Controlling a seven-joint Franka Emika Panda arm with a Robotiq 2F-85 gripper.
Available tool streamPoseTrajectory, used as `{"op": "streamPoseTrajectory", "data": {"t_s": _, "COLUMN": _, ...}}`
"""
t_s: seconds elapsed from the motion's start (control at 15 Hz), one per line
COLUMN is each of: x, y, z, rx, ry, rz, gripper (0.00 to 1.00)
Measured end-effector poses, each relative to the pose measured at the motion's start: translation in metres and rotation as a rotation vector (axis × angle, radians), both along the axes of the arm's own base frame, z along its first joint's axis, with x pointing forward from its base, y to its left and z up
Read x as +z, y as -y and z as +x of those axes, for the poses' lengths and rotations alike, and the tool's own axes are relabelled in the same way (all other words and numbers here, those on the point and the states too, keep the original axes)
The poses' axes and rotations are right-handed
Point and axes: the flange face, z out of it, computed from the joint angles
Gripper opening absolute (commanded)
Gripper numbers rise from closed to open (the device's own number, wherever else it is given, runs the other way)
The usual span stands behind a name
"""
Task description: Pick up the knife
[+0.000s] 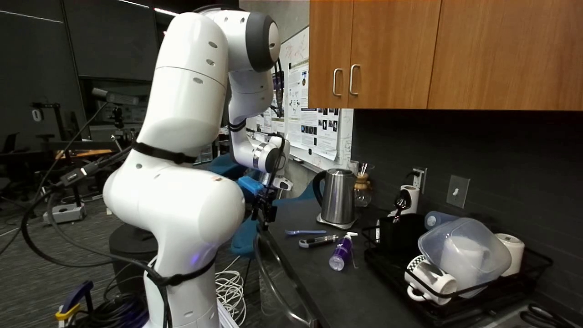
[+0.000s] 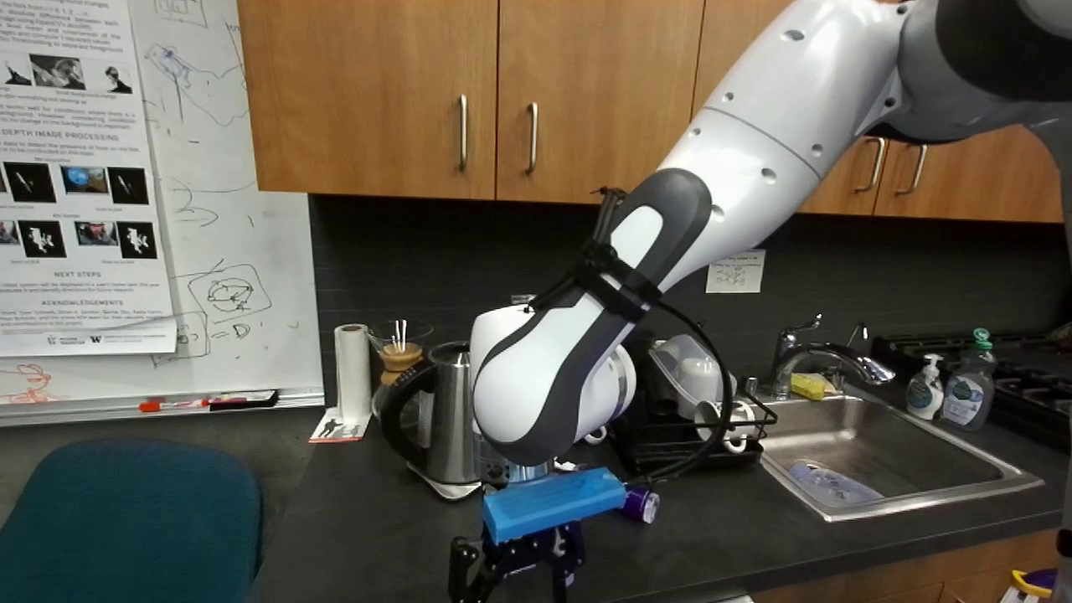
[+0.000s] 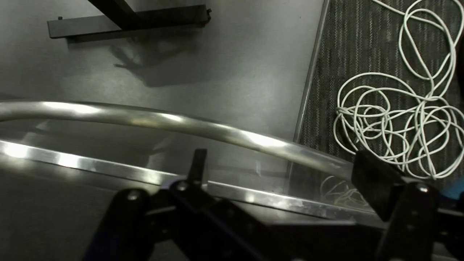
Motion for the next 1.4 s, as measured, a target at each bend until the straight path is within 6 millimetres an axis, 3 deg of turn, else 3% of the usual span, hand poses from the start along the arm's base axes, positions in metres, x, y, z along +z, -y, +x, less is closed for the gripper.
{"op": "streamPoseTrajectory", "data": {"t_s": 0.47, "x": -0.022, "y": 0.036, "z": 0.020, "rx": -0.051, "ry": -0.007, "rz": -0.064, "gripper": 1.00}}
{"op": "streamPoseTrajectory", "data": {"t_s": 0.53, "x": -0.021, "y": 0.040, "z": 0.025, "rx": -0.060, "ry": -0.002, "rz": -0.068, "gripper": 0.91}}
{"op": "streamPoseTrajectory", "data": {"t_s": 0.6, "x": -0.019, "y": 0.043, "z": 0.029, "rx": -0.068, "ry": 0.004, "rz": -0.069, "gripper": 0.73}}
{"op": "streamPoseTrajectory", "data": {"t_s": 0.73, "x": -0.015, "y": 0.047, "z": 0.037, "rx": -0.080, "ry": 0.016, "rz": -0.068, "gripper": 0.61}}
{"op": "streamPoseTrajectory", "data": {"t_s": 1.07, "x": -0.008, "y": 0.048, "z": 0.050, "rx": -0.084, "ry": 0.039, "rz": -0.068, "gripper": 0.19}}
{"op": "streamPoseTrajectory", "data": {"t_s": 1.27, "x": -0.008, "y": 0.047, "z": 0.053, "rx": -0.083, "ry": 0.039, "rz": -0.067, "gripper": 0.00}}
{"op": "streamPoseTrajectory", "data": {"t_s": 1.4, "x": -0.012, "y": 0.048, "z": 0.055, "rx": -0.081, "ry": 0.037, "rz": -0.085, "gripper": 0.00}}
